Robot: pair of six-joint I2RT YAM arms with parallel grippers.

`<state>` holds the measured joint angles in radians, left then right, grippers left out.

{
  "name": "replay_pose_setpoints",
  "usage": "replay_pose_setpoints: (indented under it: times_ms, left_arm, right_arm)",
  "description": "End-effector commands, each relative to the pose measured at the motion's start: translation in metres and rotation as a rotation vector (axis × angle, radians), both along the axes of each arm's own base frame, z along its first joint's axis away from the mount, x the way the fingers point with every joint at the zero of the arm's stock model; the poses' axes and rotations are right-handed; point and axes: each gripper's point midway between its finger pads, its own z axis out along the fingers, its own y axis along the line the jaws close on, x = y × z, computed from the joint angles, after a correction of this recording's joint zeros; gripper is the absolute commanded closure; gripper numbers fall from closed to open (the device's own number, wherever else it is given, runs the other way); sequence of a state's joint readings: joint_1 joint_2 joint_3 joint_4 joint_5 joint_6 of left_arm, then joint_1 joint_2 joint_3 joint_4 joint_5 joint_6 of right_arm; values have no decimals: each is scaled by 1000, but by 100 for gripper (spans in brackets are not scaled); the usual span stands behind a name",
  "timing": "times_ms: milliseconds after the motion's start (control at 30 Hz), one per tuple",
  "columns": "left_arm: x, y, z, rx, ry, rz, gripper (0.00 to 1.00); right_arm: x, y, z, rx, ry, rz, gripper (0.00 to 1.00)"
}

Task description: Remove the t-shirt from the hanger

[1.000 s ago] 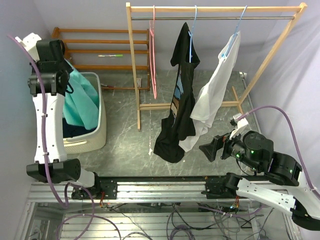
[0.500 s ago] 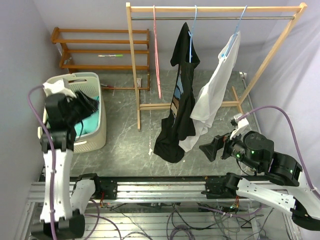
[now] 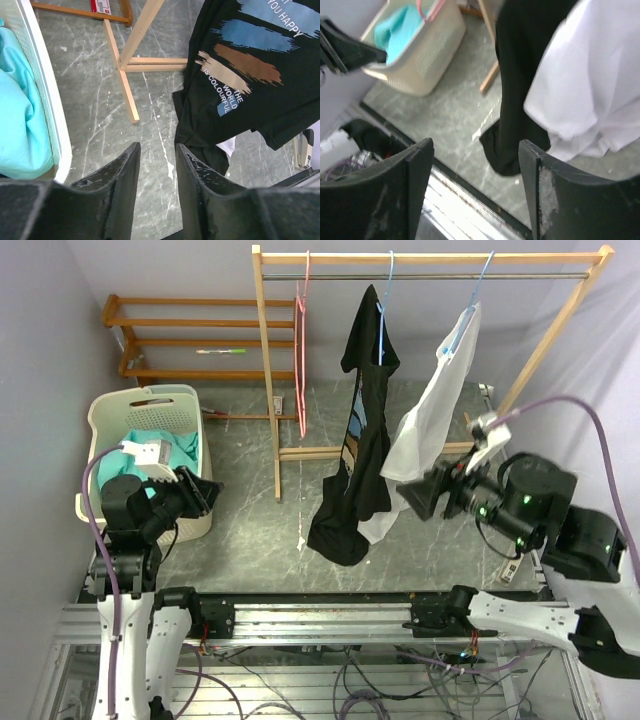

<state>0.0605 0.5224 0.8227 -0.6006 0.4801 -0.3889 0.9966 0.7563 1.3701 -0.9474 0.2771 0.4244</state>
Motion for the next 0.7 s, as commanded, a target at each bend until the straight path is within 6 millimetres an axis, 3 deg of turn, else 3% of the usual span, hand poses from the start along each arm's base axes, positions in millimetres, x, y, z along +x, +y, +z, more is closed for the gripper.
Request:
replay_pose_setpoints:
  times_ms: [0,133,267,367,533,667]
  left_arm:
    - [10,-5,0,15,-11,-52,53]
    - [21,-7,2,46,-9,-68,53]
    - [23,-2,-8,68,10,-23,53]
    - [22,-6,-11,72,17,-23,53]
    - [24,-22,-30,87,112,-81,55]
    - [20,-24,-25,88,86,-82,56]
  right_arm:
    - [34,18,71,26,-109,-79,29]
    - [71,35,103,-42,-124,-199,27]
    - [104,51,117,-99,-142,-310,25]
    - [125,52,125,-119,-173,-395,25]
    - [180,29,110,-114,-121,-451,36]
    - [196,20,89,-137,-106,-472,40]
